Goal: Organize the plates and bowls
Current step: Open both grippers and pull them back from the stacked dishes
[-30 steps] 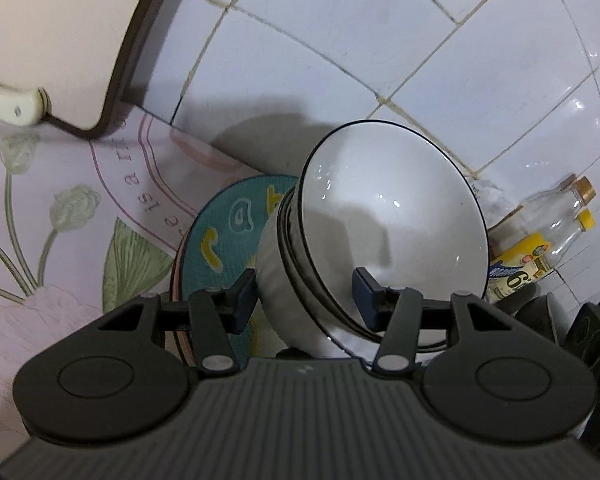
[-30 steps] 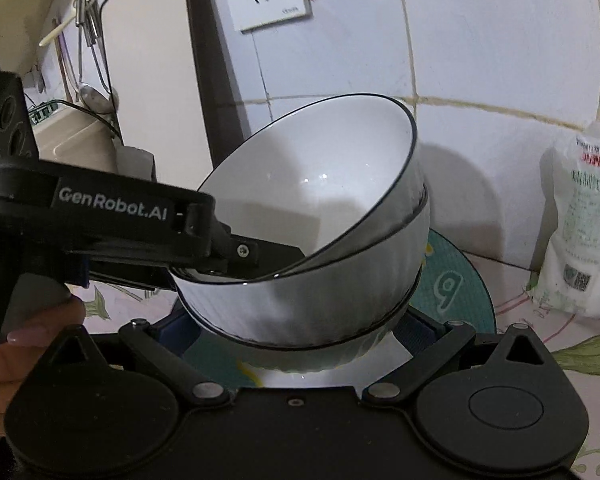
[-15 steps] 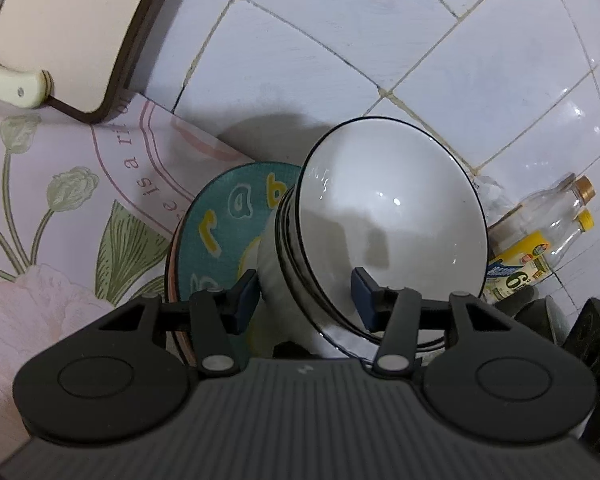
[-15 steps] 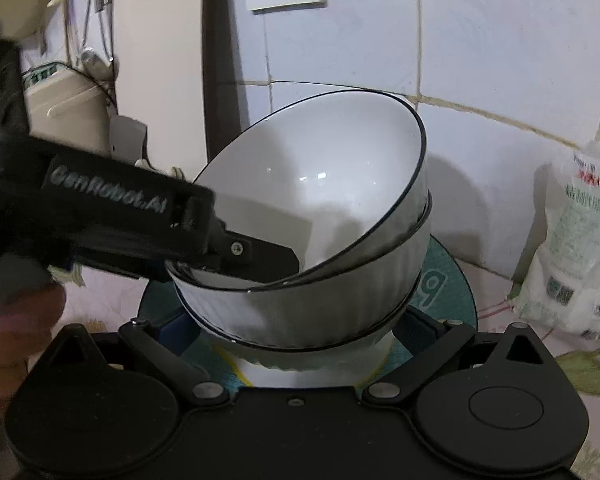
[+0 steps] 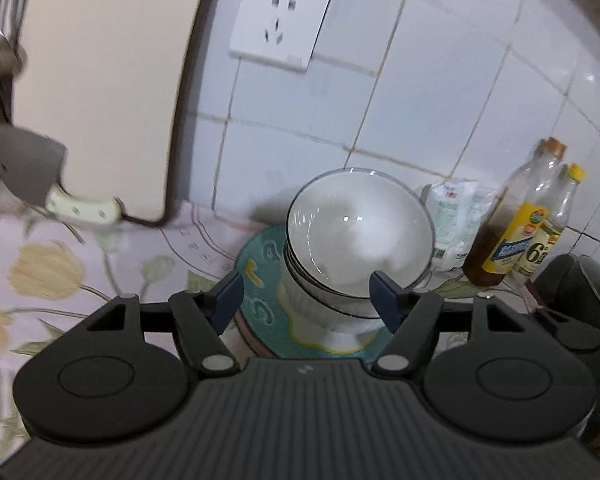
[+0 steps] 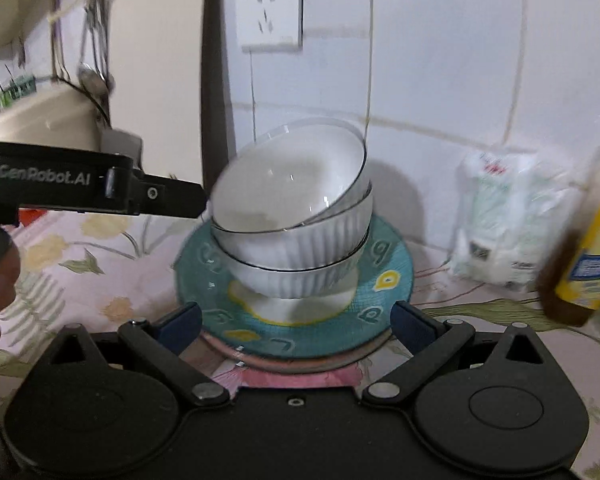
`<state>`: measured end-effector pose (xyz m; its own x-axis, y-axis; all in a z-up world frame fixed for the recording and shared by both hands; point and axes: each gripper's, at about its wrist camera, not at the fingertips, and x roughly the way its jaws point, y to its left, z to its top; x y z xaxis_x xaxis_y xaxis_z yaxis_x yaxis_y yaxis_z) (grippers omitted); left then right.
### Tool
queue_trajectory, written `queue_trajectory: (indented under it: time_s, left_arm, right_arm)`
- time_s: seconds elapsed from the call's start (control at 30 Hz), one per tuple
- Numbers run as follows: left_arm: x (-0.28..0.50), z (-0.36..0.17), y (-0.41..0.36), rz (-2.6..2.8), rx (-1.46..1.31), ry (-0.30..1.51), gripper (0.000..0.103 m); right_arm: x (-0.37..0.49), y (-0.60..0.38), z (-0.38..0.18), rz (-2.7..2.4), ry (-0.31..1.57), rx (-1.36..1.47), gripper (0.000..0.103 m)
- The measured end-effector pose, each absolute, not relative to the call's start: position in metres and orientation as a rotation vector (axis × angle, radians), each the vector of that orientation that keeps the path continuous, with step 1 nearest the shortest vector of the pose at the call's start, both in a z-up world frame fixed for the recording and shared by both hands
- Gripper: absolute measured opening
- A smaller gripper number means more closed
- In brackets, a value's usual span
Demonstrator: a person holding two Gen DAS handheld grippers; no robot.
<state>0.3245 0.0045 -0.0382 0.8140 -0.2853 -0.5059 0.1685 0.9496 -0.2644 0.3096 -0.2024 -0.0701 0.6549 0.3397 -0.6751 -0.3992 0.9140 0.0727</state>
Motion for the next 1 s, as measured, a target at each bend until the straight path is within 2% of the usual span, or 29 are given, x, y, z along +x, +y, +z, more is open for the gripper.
queue_trajectory:
  time_s: [0.3, 0.33, 0.8, 0.9, 1.0]
  left_arm:
    - [0.251, 0.006, 0.006, -0.26, -0.092, 0.504, 0.07]
    - [0.243, 0.008, 0.006, -0.261, -0.087, 0.5, 0.07]
    - [0.139, 0.031, 0.015, -0.272, -0.03, 0.421, 0.085]
    - [0.123, 0.035, 0.019, -0.268, -0.038, 0.413, 0.092]
    - [0.103, 0.035, 0.022, -0.271, -0.029, 0.371, 0.094]
  right_arm:
    - [0.245, -0.232, -0.04, 0.361, 0.614, 0.176, 0.102]
    - [0.238, -0.231, -0.036, 0.341, 0.603, 0.185, 0.098]
    - [0.158, -0.229, 0.002, 0.161, 0.565, 0.001, 0.099]
    - [0.144, -0.23, 0.007, 0.15, 0.57, -0.001, 0.101]
    - [0.131, -0.232, 0.008, 0.147, 0.536, 0.035, 0.101]
